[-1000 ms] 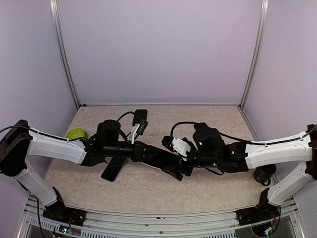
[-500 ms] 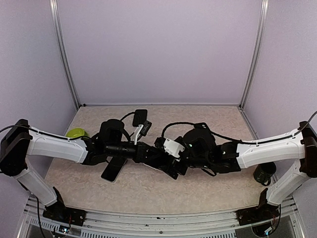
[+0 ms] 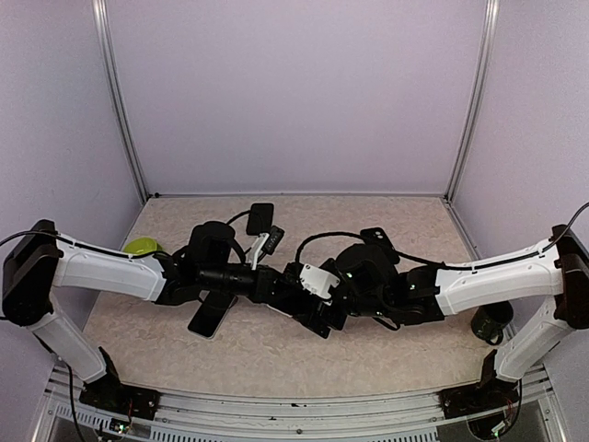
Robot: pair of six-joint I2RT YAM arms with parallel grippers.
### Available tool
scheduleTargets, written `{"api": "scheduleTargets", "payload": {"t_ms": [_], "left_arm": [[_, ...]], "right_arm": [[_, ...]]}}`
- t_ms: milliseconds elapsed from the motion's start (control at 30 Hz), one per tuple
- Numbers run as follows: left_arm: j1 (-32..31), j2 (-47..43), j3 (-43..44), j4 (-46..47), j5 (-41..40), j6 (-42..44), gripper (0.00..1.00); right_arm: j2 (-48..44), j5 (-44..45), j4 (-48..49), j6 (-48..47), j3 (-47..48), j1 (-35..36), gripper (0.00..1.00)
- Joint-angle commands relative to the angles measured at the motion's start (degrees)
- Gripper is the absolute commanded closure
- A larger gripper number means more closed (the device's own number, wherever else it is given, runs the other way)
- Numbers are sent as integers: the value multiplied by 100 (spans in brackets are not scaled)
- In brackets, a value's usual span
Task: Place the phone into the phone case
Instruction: Pass from the left arm to the right
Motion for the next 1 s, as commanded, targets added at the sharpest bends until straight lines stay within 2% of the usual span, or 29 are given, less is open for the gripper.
{"api": "scheduleTargets", "payload": {"t_ms": [0, 100, 733, 967], "left_arm": [[-35, 25, 361, 276, 20, 14, 100], [-40, 55, 408, 276, 28, -17, 100], [-25, 193, 512, 249, 37, -115, 100], [34, 216, 457, 323, 53, -188, 100]], "right_arm": [[-73, 40, -44, -8, 132, 66, 0], [34, 328, -37, 22, 198, 73, 0], [513, 690, -191, 27, 565, 137, 0], [479, 676, -220, 111, 582, 137, 17]]}}
